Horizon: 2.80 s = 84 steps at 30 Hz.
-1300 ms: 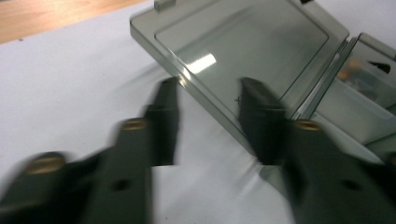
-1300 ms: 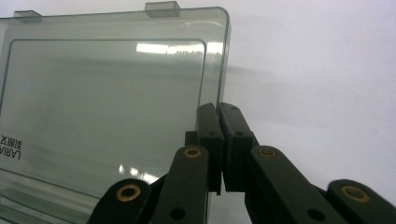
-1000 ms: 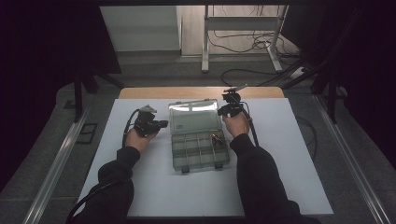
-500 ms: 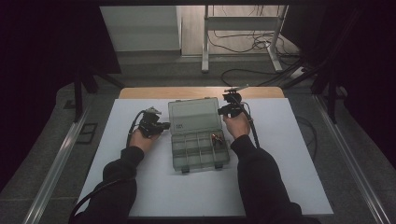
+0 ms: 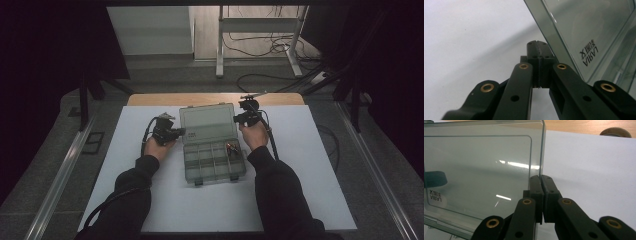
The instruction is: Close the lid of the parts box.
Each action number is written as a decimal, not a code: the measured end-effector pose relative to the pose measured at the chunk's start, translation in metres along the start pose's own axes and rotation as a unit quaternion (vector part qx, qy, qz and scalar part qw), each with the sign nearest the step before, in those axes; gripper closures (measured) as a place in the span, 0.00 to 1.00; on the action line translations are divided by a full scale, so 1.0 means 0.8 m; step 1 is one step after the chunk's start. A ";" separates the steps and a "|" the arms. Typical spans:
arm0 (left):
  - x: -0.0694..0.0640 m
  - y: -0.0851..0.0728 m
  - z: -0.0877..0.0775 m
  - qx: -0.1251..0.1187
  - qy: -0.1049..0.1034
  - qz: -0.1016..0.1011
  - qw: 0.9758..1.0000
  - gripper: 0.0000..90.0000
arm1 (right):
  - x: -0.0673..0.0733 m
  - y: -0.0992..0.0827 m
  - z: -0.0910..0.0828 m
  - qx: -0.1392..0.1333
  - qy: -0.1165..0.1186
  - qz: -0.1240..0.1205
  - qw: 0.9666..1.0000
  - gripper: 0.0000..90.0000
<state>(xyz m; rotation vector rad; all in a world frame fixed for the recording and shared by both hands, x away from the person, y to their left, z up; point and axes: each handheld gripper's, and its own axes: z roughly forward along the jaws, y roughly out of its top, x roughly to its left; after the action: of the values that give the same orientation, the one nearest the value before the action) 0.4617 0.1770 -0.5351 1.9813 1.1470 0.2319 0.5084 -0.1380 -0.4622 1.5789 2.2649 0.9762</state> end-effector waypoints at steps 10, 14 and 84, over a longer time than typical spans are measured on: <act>0.001 0.008 -0.004 -0.019 0.002 -0.004 1.000 0.99 | 0.003 -0.004 -0.008 -0.016 0.001 -0.006 1.000 0.98; 0.001 0.012 -0.008 -0.026 0.005 -0.004 1.000 0.99 | 0.005 -0.005 -0.011 -0.021 0.001 -0.009 1.000 0.98; -0.055 0.022 -0.112 -0.046 -0.061 0.050 0.996 0.98 | 0.015 -0.066 -0.099 -0.024 0.044 -0.097 0.994 0.97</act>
<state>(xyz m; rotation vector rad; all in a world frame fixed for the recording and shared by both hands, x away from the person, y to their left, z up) 0.4017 0.1878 -0.4539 1.9457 0.9460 0.2082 0.4223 -0.1693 -0.4325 1.2922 2.3796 1.0571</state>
